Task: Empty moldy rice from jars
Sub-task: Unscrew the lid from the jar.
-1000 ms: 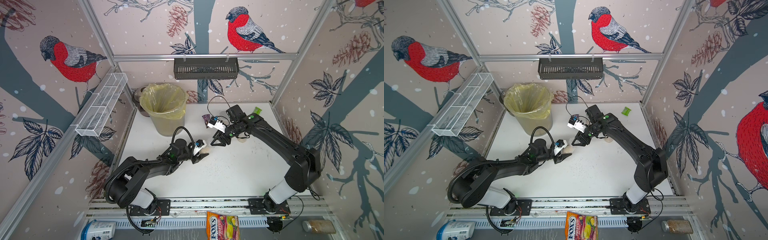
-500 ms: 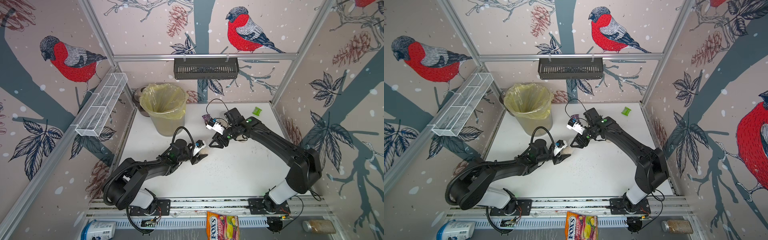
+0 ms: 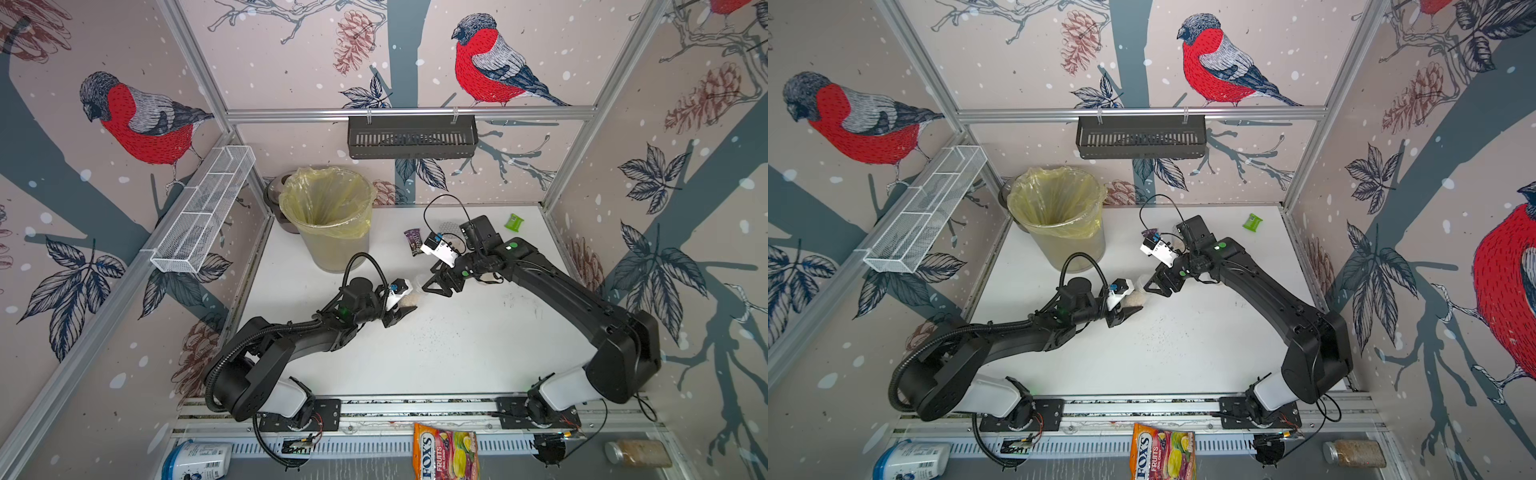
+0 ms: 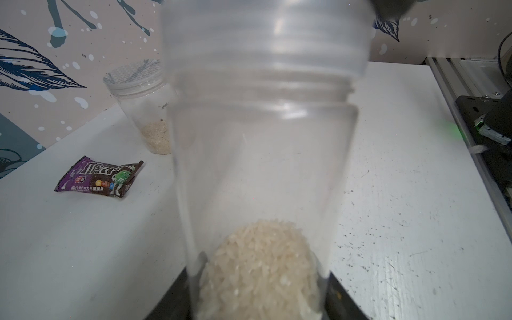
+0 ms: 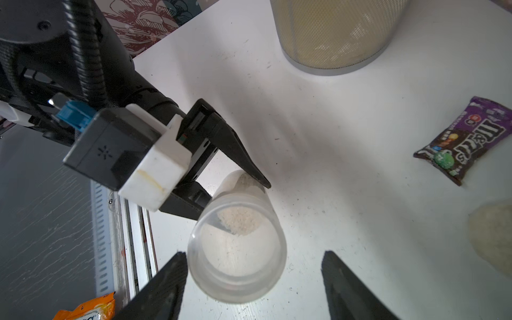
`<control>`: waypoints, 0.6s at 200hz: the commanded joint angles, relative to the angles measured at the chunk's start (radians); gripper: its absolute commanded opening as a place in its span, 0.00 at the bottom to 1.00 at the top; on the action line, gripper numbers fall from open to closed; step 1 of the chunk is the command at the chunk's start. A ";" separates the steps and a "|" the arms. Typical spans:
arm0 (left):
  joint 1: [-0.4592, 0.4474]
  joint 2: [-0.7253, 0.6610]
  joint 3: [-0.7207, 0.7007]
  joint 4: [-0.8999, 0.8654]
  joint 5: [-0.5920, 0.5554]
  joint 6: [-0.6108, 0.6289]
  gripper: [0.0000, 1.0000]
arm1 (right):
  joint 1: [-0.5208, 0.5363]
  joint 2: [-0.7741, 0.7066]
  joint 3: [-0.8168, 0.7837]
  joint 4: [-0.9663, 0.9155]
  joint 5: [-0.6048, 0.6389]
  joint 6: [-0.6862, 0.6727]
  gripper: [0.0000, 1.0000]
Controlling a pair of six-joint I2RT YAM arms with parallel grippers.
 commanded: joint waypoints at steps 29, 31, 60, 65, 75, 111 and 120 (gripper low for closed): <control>0.000 -0.002 0.000 0.073 0.003 0.009 0.00 | -0.018 -0.061 -0.050 0.078 -0.025 0.027 0.95; 0.000 -0.002 0.000 0.073 0.004 0.009 0.00 | -0.018 -0.063 -0.052 0.080 -0.027 0.028 0.99; 0.000 -0.006 -0.003 0.074 -0.004 0.009 0.00 | -0.029 -0.087 -0.069 0.109 -0.021 0.066 1.00; 0.000 -0.006 -0.003 0.073 -0.007 0.009 0.00 | -0.036 -0.092 -0.070 0.120 -0.019 0.088 1.00; 0.000 -0.009 -0.004 0.074 -0.013 0.010 0.00 | -0.053 -0.099 -0.070 0.131 -0.029 0.125 1.00; 0.000 -0.014 -0.010 0.082 -0.040 0.015 0.00 | -0.118 -0.126 -0.076 0.183 0.017 0.458 1.00; 0.000 -0.013 -0.011 0.085 -0.053 0.015 0.00 | -0.110 -0.144 -0.100 0.210 0.023 0.581 1.00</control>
